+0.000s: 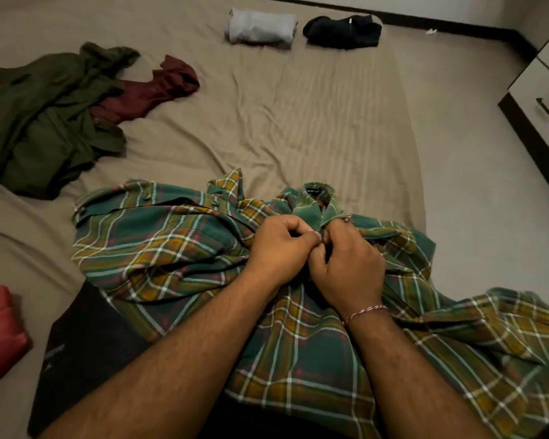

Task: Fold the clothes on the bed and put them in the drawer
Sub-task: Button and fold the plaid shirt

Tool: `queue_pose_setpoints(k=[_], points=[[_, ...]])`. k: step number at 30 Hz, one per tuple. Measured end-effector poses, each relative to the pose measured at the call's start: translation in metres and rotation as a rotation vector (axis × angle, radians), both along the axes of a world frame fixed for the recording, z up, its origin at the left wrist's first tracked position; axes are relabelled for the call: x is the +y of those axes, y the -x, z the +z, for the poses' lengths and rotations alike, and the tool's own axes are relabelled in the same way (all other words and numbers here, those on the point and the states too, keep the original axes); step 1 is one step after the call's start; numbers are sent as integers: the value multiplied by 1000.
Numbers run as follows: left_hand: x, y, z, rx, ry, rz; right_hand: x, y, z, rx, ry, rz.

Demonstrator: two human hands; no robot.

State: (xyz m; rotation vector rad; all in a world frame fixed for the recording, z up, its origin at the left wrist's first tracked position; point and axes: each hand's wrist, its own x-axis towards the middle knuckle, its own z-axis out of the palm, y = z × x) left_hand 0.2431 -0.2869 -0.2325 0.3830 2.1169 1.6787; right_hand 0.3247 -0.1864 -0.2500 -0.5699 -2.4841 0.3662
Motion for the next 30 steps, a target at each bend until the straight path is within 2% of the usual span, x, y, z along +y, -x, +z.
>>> queue_pose_setpoints(k=[8,14,25,30], points=[[-2,2,0,54,51,-1,-1,-1,-4,-6,-116,3],[-2,3,3,37,-7,5,7,1,-5,172,197,78],[2,0,-3,198,18,29,9,3,-1,127,248,35],[2,-1,-1,214,75,26,11,5,3,105,234,60]])
